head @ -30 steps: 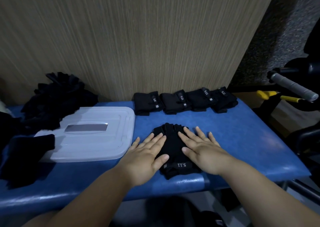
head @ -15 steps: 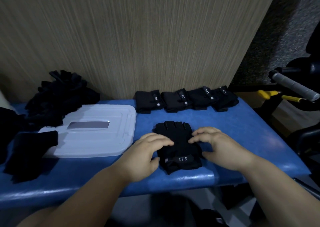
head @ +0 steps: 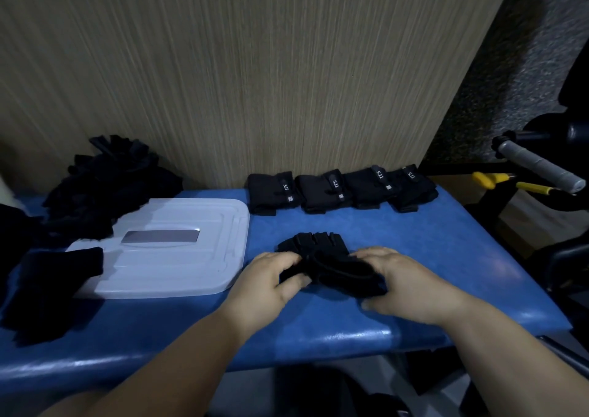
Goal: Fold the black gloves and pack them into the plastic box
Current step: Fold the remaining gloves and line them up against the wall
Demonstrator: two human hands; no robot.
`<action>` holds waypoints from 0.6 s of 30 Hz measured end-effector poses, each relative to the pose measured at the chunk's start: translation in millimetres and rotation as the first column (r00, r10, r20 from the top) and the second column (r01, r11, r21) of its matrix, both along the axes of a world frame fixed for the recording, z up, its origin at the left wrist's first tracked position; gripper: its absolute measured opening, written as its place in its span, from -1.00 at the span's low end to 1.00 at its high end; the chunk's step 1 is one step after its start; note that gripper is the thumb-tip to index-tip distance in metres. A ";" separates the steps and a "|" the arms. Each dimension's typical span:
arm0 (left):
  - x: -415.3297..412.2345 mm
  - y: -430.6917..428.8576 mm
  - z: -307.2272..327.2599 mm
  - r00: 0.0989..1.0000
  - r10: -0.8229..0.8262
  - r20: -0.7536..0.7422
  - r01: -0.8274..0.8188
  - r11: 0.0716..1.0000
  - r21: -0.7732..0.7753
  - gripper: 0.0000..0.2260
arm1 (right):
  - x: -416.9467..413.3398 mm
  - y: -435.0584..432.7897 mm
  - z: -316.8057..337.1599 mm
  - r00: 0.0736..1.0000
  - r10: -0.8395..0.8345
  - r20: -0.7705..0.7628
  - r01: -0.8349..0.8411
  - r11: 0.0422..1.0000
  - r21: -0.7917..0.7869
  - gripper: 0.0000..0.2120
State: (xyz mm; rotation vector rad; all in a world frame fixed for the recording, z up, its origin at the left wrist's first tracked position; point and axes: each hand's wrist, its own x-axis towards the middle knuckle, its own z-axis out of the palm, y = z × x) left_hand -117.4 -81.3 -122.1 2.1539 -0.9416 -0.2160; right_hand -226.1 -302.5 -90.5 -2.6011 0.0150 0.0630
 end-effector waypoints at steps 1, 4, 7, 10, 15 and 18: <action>0.4 -0.4 1.0 0.999 0.019 -0.038 -0.021 0.999 -0.029 -0.94 | 0.5 2.5 1.0 1.000 -0.003 0.013 0.003 1.000 0.010 -0.42; -2.3 -0.4 7.3 0.977 0.056 -0.207 -0.078 0.992 -0.102 -0.91 | 3.0 9.1 -2.8 0.994 -0.087 0.059 0.078 0.988 0.137 -0.48; -4.5 -1.2 6.4 0.942 0.050 -0.331 -0.112 0.979 -0.170 -0.95 | 6.9 12.3 -7.0 0.973 -0.204 0.108 0.158 0.928 0.338 -0.66; -5.3 -3.8 7.6 0.928 0.052 -0.370 -0.136 0.969 -0.204 -0.94 | 10.9 16.1 -7.6 0.963 -0.253 0.091 0.173 0.844 0.508 -0.75; -6.5 -5.6 7.6 0.945 0.177 -0.276 -0.211 0.973 -0.096 -0.74 | 16.3 23.3 -11.5 0.947 -0.319 0.042 0.278 0.876 0.395 -0.72; -7.9 -5.6 5.8 0.961 0.208 -0.183 -0.215 0.977 -0.019 -0.63 | 17.1 28.5 -12.6 0.930 -0.365 0.035 0.343 0.899 0.274 -0.51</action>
